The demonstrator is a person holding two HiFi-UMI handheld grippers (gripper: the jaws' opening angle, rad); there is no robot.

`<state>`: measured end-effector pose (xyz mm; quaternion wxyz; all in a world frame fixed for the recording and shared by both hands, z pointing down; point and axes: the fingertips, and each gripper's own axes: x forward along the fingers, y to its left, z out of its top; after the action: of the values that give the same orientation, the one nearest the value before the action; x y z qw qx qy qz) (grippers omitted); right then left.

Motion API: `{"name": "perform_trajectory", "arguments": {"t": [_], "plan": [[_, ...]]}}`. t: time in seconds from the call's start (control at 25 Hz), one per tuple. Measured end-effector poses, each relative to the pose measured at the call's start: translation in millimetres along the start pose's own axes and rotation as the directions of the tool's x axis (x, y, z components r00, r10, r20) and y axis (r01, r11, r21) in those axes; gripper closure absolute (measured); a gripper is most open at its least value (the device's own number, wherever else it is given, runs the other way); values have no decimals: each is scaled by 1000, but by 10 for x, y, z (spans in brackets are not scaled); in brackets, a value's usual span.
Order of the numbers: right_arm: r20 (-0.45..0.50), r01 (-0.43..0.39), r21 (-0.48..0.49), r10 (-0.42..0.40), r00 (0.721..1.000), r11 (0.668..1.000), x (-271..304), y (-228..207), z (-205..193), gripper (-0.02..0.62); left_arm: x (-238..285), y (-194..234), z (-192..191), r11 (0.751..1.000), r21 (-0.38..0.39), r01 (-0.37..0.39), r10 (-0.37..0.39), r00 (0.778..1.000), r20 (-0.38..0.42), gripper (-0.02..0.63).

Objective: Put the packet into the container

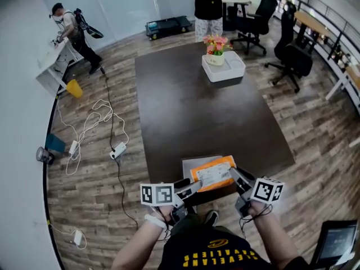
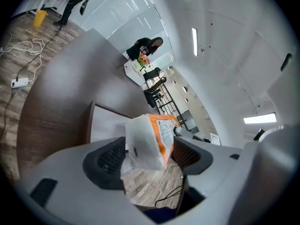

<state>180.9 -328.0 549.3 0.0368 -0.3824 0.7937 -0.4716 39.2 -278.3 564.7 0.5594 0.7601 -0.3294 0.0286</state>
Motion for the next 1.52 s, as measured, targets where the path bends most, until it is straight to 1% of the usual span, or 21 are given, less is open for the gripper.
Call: {"name": "perform_trajectory", "arguments": {"t": [0.08, 0.2, 0.32, 0.52, 0.6, 0.72, 0.88, 1.0, 1.08, 1.28, 1.44, 1.52], "plan": [[11, 9, 35, -10, 1000, 999, 69, -36, 15, 518, 36, 39, 82, 1000, -4, -5, 5, 1000, -7, 286], [19, 22, 75, -24, 1000, 997, 176, -82, 14, 518, 78, 101, 200, 1000, 5, -12, 12, 1000, -20, 369], [12, 48, 108, -49, 999, 993, 286, -135, -16, 518, 114, 234, 280, 999, 19, -36, 37, 998, -49, 381], [-34, 86, 106, -83, 996, 991, 416, -177, -153, 518, 106, 466, 346, 997, 16, -69, 71, 993, -93, 418], [-65, 112, 77, -107, 992, 991, 450, -201, -228, 518, 107, 549, 345, 995, 38, -87, 91, 989, -118, 428], [-136, 142, -10, -142, 980, 990, 502, -255, -337, 517, 128, 648, 330, 990, 88, -110, 122, 981, -151, 443], [-235, 186, -144, -216, 948, 972, 522, -327, -463, 517, 174, 721, 290, 986, 123, -111, 133, 974, -186, 459], [-271, 217, -222, -274, 923, 951, 514, -366, -517, 517, 215, 762, 234, 986, 128, -104, 129, 969, -209, 466], [-280, 229, -247, -295, 913, 942, 526, -384, -527, 517, 235, 795, 216, 987, 124, -99, 125, 967, -221, 469], [-318, 240, -266, -320, 893, 934, 530, -409, -584, 515, 244, 843, 173, 987, 127, -96, 125, 961, -246, 472], [-343, 243, -307, -345, 874, 920, 534, -463, -634, 515, 238, 859, 137, 982, 150, -115, 151, 954, -258, 474], [-354, 239, -312, -347, 869, 919, 549, -489, -650, 515, 244, 857, 137, 977, 169, -133, 173, 951, -258, 477]]}}
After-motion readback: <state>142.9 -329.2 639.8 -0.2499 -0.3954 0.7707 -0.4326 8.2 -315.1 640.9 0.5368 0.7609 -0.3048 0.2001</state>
